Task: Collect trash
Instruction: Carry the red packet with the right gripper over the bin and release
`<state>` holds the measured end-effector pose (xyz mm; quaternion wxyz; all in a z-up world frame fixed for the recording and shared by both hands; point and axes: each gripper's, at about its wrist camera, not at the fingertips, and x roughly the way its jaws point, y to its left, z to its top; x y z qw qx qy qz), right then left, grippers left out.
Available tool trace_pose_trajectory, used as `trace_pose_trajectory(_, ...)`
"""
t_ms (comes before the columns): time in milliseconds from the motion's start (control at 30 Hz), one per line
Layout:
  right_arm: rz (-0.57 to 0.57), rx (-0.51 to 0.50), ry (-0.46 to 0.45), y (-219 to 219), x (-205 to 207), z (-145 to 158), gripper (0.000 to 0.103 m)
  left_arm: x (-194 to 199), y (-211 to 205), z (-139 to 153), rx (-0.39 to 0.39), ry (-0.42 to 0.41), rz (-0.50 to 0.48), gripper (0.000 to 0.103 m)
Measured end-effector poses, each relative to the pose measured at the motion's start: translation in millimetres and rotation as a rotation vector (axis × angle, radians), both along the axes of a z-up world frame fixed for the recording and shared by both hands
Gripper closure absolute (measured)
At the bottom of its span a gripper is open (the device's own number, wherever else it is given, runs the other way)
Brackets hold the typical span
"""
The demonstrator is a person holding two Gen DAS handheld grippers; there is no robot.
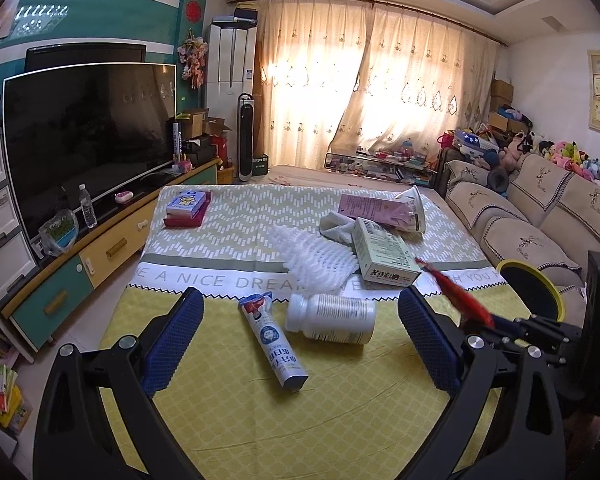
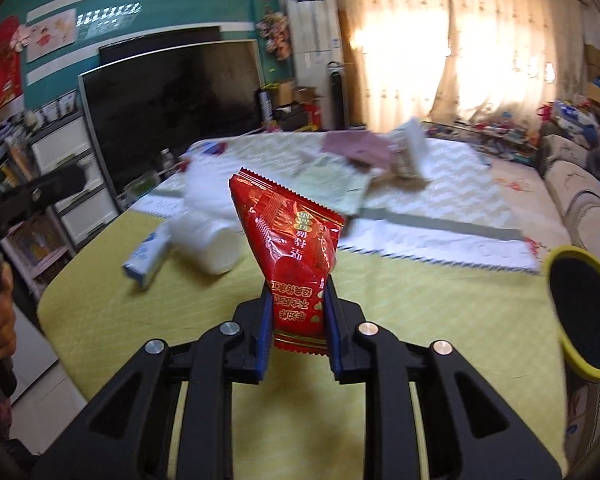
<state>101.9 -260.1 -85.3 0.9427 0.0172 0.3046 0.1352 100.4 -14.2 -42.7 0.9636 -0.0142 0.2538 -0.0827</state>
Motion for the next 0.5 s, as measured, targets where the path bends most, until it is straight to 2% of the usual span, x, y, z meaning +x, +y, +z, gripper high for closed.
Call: trace_pose_trajectory(500,-0.279,-0.055,-0.026,-119.8,22.2,1.6,0.081,16.7,-40.5,0.5,0.035,0.018,-0.06,0.007)
